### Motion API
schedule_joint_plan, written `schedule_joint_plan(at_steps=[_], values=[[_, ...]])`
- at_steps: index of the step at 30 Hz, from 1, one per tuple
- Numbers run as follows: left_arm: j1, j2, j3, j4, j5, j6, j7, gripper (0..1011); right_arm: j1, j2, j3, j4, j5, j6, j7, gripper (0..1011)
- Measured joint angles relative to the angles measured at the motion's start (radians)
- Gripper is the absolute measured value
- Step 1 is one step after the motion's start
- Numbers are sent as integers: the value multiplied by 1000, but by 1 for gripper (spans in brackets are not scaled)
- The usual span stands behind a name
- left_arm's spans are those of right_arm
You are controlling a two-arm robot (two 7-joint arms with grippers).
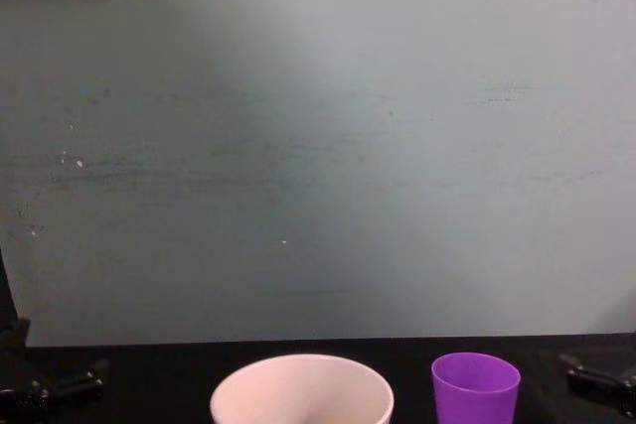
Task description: Pick up the cup and pour the mung beans from the cup into the bowl.
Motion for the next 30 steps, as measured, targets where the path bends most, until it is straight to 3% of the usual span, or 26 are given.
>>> schedule_joint_plan(at_steps=[30], values=[[0, 0, 0, 0, 0, 0, 0, 1000, 1, 0, 1, -2, 2, 0, 0, 1002]])
